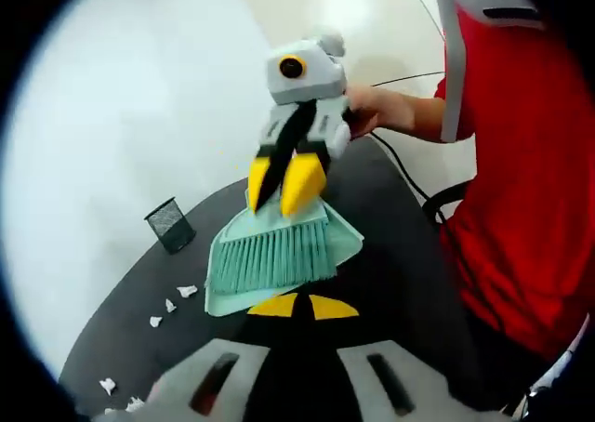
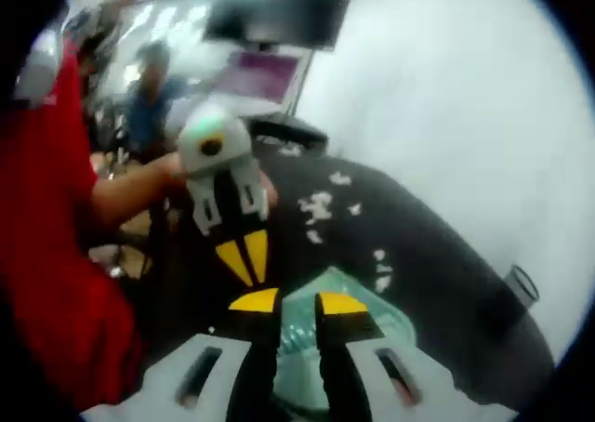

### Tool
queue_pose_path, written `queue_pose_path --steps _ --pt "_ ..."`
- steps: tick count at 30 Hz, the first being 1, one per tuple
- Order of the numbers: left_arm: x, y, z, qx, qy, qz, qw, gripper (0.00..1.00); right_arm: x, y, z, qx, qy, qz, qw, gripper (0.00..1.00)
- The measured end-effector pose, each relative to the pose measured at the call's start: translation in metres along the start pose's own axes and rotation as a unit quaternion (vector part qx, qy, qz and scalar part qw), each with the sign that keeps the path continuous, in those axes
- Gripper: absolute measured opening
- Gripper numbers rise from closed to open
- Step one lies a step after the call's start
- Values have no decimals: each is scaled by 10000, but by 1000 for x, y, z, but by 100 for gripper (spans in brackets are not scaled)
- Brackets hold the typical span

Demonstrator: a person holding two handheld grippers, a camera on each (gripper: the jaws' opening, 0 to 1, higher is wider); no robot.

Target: Pick up the broom and sweep the trash on the tabletop into the dustpan.

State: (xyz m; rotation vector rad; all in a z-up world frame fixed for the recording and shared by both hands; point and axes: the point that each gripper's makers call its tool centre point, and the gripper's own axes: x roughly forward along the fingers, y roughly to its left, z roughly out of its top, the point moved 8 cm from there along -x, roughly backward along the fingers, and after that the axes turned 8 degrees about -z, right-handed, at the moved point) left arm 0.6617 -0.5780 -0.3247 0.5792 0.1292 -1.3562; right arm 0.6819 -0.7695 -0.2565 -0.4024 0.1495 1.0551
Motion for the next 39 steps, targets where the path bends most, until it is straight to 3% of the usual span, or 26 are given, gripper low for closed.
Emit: queue_pose_path --steps 2,4,8,11,12,14,16,19,21,22,24,25,26,28,30,33,39 --pt "-3 2 2 -36 -154 77 9998 1 -19 -18 4 445 -271 -391 9979 17" --pt "-6 4 6 -17 -433 176 9989 1 -41 -35 8 960 -676 -817 9897 17" --pt "-20 12 13 -168 -1103 574 9921 3 -81 -62 2 2285 -1249 -1457 9544 17" --pt "-39 19 15 -437 -1729 974 9791 4 -100 -74 -13 2924 -1237 -1914 9287 17" --pt "-45 21 14 -525 -1895 1075 9746 4 -103 -76 -19 3022 -1186 -1972 9251 17" --pt "-55 25 13 -667 -2217 1240 9649 4 -109 -77 -32 3379 -1075 -2162 9097 17" --pt "-64 27 12 -782 -2499 1355 9555 4 -113 -76 -43 3591 -1010 -2216 9010 17" --pt "-68 29 9 -860 -2565 1358 9531 4 -117 -77 -65 4188 -812 -2377 8726 20" --pt "-66 29 9 -838 -2528 1365 9542 4 -116 -79 -75 4693 -834 -2293 8487 22" --pt "-64 29 9 -810 -2467 1341 9563 4 -115 -82 -79 5137 -1031 -2197 8229 24" --pt "-59 28 8 -725 -2269 1336 9620 4 -111 -85 -82 5591 -1149 -1996 7965 28" --pt "-57 27 7 -691 -2162 1321 9649 4 -108 -87 -85 5693 -1130 -2016 7890 28" --pt "-55 27 7 -661 -2065 1309 9674 4 -105 -88 -89 5765 -1053 -2019 7847 28" --pt "-51 26 7 -598 -1917 1309 9708 4 -95 -90 -91 5769 -925 -1918 7886 30" --pt "-49 25 7 -561 -1837 1295 9728 5 -87 -94 -93 5880 -870 -1863 7823 30" --pt "-47 24 7 -512 -1744 1272 9751 5 -76 -100 -93 5960 -789 -1763 7794 30" --pt "-47 23 8 -495 -1795 1244 9746 5 -71 -99 -95 5959 -619 -1652 7834 29"
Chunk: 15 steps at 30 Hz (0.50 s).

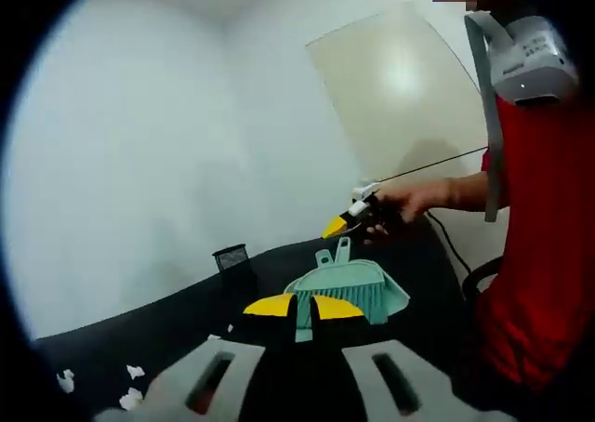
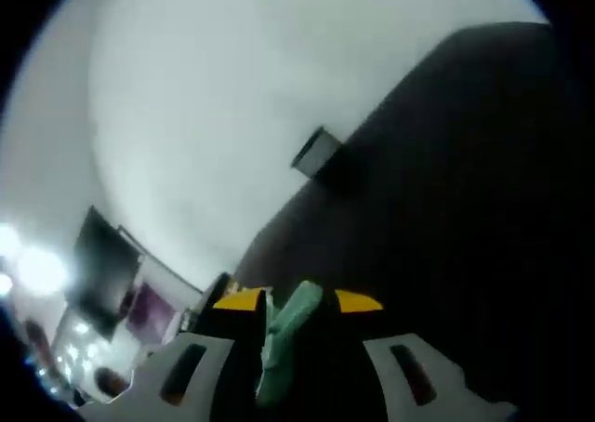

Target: Pick up the broom and sweep the trash on the tabletop into the dustpan.

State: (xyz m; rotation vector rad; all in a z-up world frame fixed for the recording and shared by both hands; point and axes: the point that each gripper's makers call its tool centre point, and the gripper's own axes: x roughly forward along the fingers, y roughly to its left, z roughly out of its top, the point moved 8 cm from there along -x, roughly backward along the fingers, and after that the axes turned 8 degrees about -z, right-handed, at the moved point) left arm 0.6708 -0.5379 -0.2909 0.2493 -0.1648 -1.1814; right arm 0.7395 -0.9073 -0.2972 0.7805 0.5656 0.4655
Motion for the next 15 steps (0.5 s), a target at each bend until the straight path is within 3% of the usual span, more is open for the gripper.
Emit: queue_pose_path --steps 12,15 --pt "2 -2 0 51 72 -63 9999 5 -5 5 -5 265 252 71 9993 21" --pt "2 -2 -1 51 84 -74 9999 5 -8 3 -6 240 268 81 9993 15"
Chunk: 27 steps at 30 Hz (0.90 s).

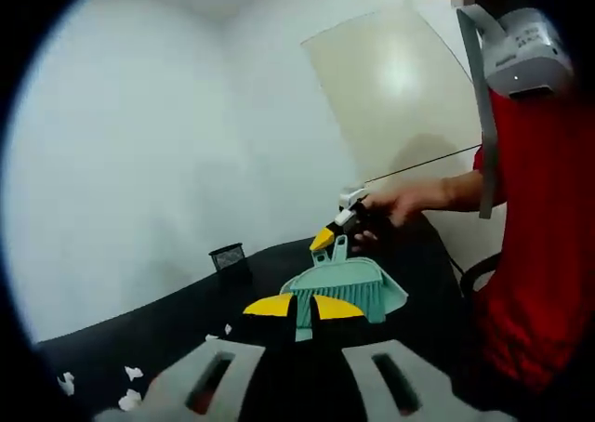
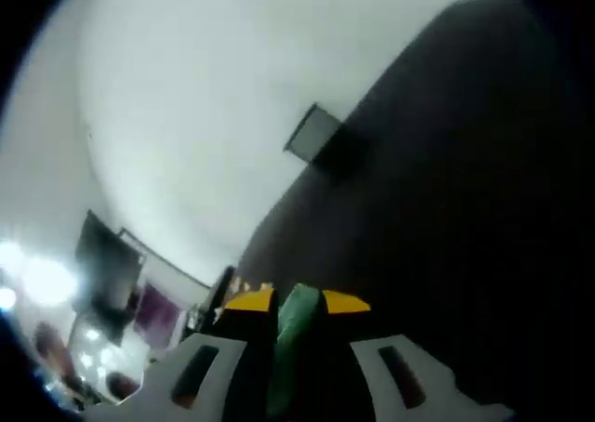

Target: Pick up the broom and sweep the trash on the tabletop into the dustpan.

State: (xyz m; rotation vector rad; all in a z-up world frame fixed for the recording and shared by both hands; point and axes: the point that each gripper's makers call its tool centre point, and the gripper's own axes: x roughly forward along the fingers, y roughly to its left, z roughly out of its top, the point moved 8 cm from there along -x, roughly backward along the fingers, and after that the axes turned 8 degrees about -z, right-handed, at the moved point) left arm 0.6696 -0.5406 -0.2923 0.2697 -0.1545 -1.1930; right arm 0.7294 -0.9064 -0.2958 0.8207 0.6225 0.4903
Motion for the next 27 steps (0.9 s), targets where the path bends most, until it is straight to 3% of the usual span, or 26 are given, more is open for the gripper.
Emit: queue_pose_path --steps 3,4,5,7,13,19,21,23,24,27 --pt "1 0 -1 7 52 -6 10000 5 -6 -2 2 279 -264 108 9992 14" --pt "1 0 -1 10 62 -10 10000 5 29 -4 -6 352 -354 74 9987 14" --pt "1 -1 -1 17 76 -16 10000 5 32 -6 -6 374 -398 62 9985 13" --pt "2 -1 -2 19 92 -14 10000 5 27 -9 -1 444 -590 9 9973 13" --pt "2 -1 -2 7 116 -27 9999 5 14 -6 -16 549 -938 -144 9940 13" --pt "11 -3 1 -131 132 -130 9997 5 2 -11 -12 602 -1295 -317 9892 13" --pt "18 -5 4 -171 198 -167 9995 5 -2 -17 -6 624 -1376 -352 9879 14" --pt "31 -8 10 -342 167 -256 9989 5 -4 -14 -13 636 -1459 -403 9864 14" --pt "41 -11 14 -528 73 -346 9980 5 -6 -15 -14 678 -1513 -415 9853 14" --pt "79 -19 24 -686 330 -594 9953 9 -8 -14 -16 747 -1637 -444 9827 14"
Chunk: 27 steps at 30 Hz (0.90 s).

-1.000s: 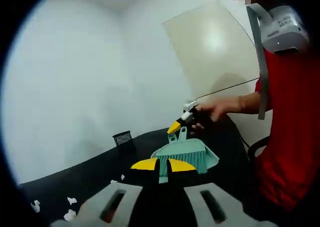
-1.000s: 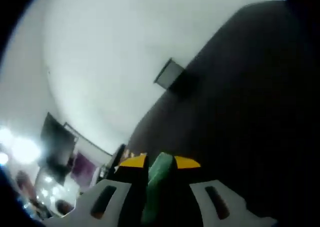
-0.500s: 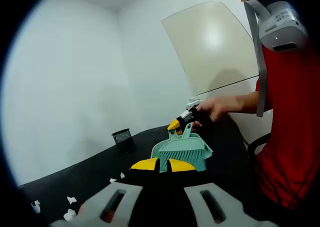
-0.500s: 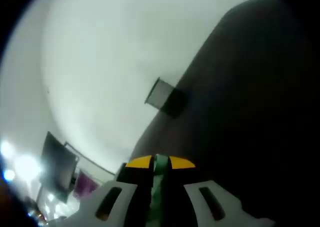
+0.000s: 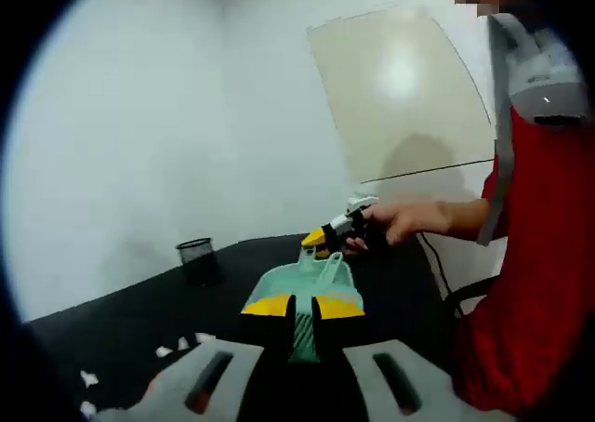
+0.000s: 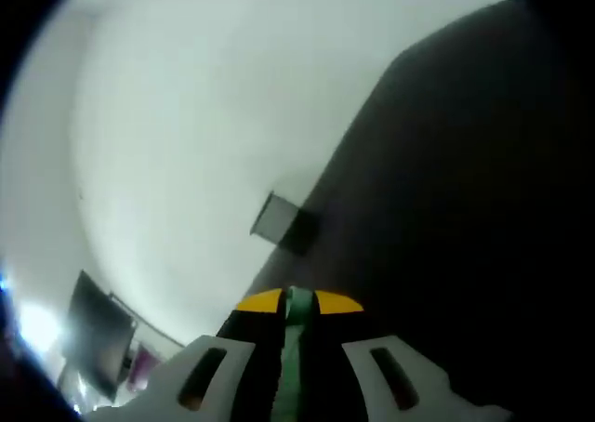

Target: Pick up the broom and sweep the trash on the tabletop into the dustpan.

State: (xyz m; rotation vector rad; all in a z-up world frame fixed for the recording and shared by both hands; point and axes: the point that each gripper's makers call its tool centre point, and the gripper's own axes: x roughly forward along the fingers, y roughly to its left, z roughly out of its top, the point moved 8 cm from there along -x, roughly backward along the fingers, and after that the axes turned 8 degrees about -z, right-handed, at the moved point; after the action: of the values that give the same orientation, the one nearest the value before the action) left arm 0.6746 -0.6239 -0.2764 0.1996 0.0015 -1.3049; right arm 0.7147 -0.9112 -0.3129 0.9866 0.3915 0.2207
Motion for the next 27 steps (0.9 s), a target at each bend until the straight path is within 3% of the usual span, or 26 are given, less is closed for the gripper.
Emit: queue_pose_path --steps 2,3,6,8,13,14,22,24,27 --pt "36 -7 7 214 483 -296 9982 13 1 -6 10 12 -50 -17 10000 14" --pt "50 -8 7 433 816 -448 9947 13 2 -6 10 14 -59 -12 10000 14" --pt "81 -1 8 713 1464 -680 9843 13 4 -5 10 23 -55 18 10000 14" --pt "99 3 11 581 1715 -987 9785 14 4 -5 10 -4 -60 52 10000 14" --pt "124 3 15 709 2256 -1388 9617 15 5 -3 11 -7 -73 104 9999 14" --pt "128 2 12 741 2459 -1480 9551 16 5 -3 11 2 -73 111 9999 14" --pt "140 8 1 665 2788 -1485 9465 22 4 -3 12 -34 -91 146 9998 14" --pt "141 9 0 525 2768 -1583 9464 22 4 -3 12 -42 -101 156 9998 14" --pt "145 6 -2 434 2893 -1822 9387 20 5 -3 12 -50 -128 172 9998 14"
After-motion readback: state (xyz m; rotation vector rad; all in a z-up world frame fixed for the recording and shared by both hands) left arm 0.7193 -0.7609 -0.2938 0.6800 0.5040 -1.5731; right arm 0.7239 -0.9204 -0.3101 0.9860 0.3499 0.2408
